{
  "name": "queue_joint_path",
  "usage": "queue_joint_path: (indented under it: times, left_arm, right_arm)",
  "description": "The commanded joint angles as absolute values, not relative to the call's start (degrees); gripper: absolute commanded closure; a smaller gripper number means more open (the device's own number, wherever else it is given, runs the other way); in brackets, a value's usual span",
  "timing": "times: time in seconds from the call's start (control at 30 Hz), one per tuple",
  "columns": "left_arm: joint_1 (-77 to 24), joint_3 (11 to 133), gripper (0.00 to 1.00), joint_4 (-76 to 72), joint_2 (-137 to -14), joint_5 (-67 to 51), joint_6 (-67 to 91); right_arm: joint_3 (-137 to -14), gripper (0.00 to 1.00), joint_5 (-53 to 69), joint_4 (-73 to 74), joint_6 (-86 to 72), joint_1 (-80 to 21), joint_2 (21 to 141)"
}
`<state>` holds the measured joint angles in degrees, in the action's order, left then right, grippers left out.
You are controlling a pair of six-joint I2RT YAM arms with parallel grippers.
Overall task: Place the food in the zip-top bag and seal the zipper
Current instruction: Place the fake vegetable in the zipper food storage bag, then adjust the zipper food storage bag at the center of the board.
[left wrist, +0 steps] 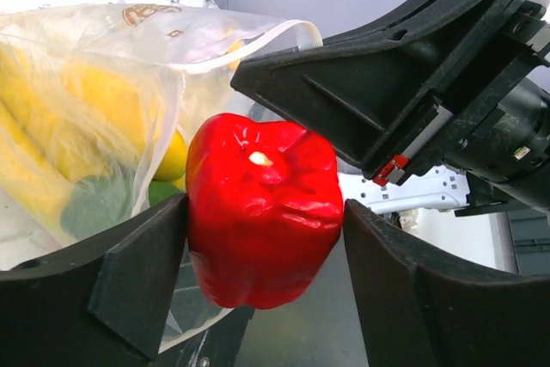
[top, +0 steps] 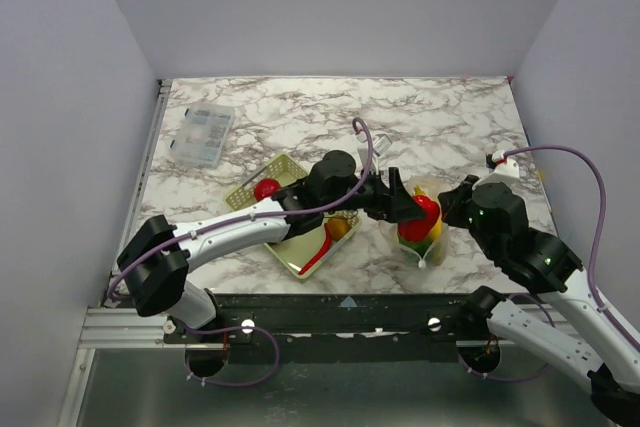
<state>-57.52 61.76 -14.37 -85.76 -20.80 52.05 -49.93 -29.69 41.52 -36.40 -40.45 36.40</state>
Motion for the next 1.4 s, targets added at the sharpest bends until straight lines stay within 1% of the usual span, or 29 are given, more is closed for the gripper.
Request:
queue_joint_path:
  times: [0.0, 0.03, 0.1, 0.3, 0.43, 0.53, 0.6, 0.7, 0.83, 0.9, 1.0, 1.03, 1.1, 1.17, 1.23, 1.3, 1.37]
  left_arm:
    - [-57.7, 65.4, 0.23, -9.5, -84.9, -21.9, 48.5]
    - [-57.7, 65.7, 0.19, -8.5, -84.7, -21.6, 47.7]
    - [-57.7, 66.4, 0.14, -6.9, -84.3, -21.1, 46.8]
    - [-57.2, 66.9, 0.11, -5.1, -82.9, -20.9, 45.3]
    - [-56.5, 66.6, 0.15, -2.8, -80.2, -20.5, 42.5]
    - [-56.2, 65.6, 0.19, 3.7, -76.6, -16.2, 39.1]
    - [-56.0, 63.0, 0.22, 7.0, -73.6, -12.5, 37.9]
    - [-55.7, 59.0, 0.27, 9.1, -70.6, -11.1, 37.2]
    - [-55.4, 55.7, 0.25, 8.7, -71.2, -14.9, 40.3]
    - [-55.1, 55.2, 0.23, 7.4, -73.4, -17.3, 42.3]
    - [-54.6, 56.6, 0.24, 6.2, -77.9, -20.5, 43.9]
    - [-54.5, 57.4, 0.26, 6.2, -79.1, -21.1, 44.1]
    - [-54.4, 58.4, 0.34, 5.0, -81.2, -23.1, 44.5]
    - [-54.4, 59.5, 0.45, 4.8, -82.7, -24.2, 44.3]
    - [-54.4, 59.8, 0.61, 4.1, -82.9, -25.3, 44.1]
    - [-54.4, 59.9, 0.81, 3.9, -82.0, -26.0, 43.7]
    - [-54.5, 60.5, 0.94, 3.6, -80.8, -27.8, 43.6]
  right_arm:
    - [-49.3, 0.99, -29.2, 39.1, -36.3, -40.6, 35.7]
    - [-49.3, 0.99, -29.2, 39.1, -36.3, -40.6, 35.8]
    - [-49.2, 0.99, -29.1, 39.1, -36.4, -40.6, 36.0]
    - [-49.2, 0.99, -29.2, 39.1, -36.3, -40.6, 36.0]
    - [-49.2, 0.99, -29.1, 39.0, -36.4, -40.6, 36.0]
    - [-49.3, 0.99, -29.1, 39.1, -36.3, -40.6, 36.0]
    - [-49.2, 0.99, -29.1, 38.9, -36.3, -40.7, 36.0]
    - [-49.2, 0.99, -29.1, 38.9, -36.2, -40.7, 35.9]
    - [-49.1, 0.99, -29.0, 38.7, -36.1, -40.6, 35.7]
    - [-49.2, 0.99, -28.9, 38.7, -36.1, -40.7, 35.7]
    - [-49.2, 0.99, -28.7, 38.8, -36.1, -40.6, 35.7]
    - [-49.3, 0.99, -28.7, 38.8, -36.1, -40.6, 35.7]
    - [-49.3, 0.99, -28.8, 38.8, -36.1, -40.6, 35.5]
    - [-49.4, 0.99, -29.0, 39.0, -36.1, -40.6, 35.2]
    - [-49.5, 0.99, -29.3, 39.1, -36.2, -40.7, 34.9]
    - [-49.4, 0.99, -29.5, 39.1, -36.2, -40.6, 34.8]
    - [-49.5, 0.99, -30.0, 39.1, -36.3, -40.6, 34.9]
